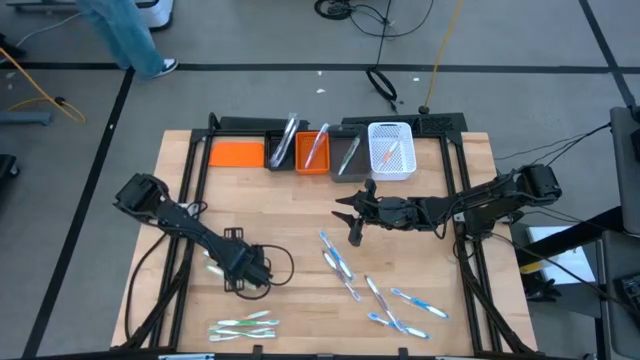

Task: Pick & Place Toothbrushes
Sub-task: Put the orange toothbrush into the white bin

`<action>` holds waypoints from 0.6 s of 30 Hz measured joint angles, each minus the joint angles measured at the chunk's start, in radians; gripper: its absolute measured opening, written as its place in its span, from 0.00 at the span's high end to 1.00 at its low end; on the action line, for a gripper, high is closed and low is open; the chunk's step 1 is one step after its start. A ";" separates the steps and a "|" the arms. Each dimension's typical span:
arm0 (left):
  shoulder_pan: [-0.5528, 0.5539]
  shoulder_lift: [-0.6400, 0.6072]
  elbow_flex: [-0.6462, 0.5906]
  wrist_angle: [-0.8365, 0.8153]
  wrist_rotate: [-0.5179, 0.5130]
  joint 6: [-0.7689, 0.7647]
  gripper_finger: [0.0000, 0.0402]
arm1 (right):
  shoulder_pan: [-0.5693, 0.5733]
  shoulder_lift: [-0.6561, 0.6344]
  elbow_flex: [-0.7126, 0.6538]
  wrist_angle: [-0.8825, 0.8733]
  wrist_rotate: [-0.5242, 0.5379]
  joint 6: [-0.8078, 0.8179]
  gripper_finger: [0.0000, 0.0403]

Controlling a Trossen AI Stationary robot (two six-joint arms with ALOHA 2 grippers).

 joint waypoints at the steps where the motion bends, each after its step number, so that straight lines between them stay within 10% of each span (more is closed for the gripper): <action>1: 0.000 0.000 -0.004 0.022 0.001 0.012 0.50 | 0.000 0.000 0.000 0.000 0.000 0.000 0.61; 11: 0.001 0.001 -0.016 0.096 0.041 0.049 0.94 | 0.000 0.000 0.000 -0.008 0.000 0.000 0.61; 18: 0.001 0.002 -0.013 0.100 0.041 0.000 0.96 | 0.000 0.000 0.000 -0.009 0.000 0.000 0.61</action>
